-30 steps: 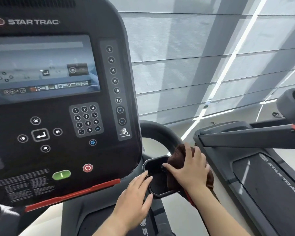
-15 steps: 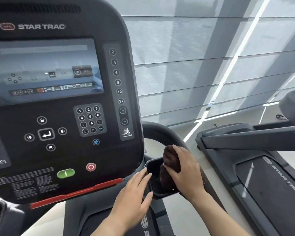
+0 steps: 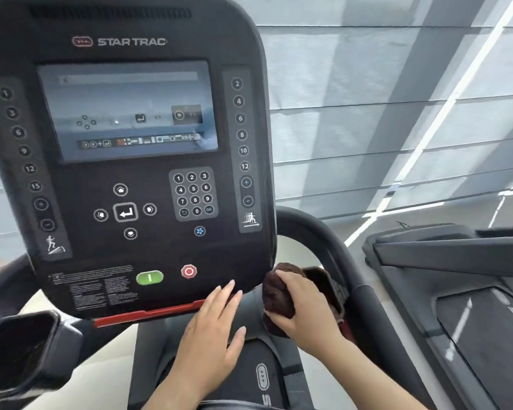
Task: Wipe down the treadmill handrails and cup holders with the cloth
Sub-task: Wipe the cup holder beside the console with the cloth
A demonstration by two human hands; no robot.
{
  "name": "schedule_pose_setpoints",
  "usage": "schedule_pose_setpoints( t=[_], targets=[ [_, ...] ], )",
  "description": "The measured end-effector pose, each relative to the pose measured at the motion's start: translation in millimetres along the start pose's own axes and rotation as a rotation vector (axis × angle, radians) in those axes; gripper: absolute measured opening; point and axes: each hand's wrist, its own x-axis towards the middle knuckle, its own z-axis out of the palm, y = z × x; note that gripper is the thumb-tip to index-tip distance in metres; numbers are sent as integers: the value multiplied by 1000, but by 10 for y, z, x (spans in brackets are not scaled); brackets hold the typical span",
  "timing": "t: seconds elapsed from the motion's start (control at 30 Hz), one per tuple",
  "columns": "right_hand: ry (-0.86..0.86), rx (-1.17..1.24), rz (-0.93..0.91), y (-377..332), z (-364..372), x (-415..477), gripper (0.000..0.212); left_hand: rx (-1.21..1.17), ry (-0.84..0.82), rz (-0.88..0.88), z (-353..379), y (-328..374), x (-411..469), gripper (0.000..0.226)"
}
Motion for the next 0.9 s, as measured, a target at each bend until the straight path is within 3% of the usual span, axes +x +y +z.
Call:
schedule_pose_setpoints(
  t=[0.3,0.53,0.7,0.9],
  targets=[
    [-36,-94,-5,22,-50,-247,70,43,-54,17,18,9,28,61],
    [87,-18,88,-193,39,-77,68,52,-56,15,22,-1,30,61],
    [-1,-10,23,-79,-123,-257,69,54,-70,20,13,-9,31,60],
    [274,-65,38,73,-421,-362,70,54,-67,28,24,-16,30,60]
  ],
)
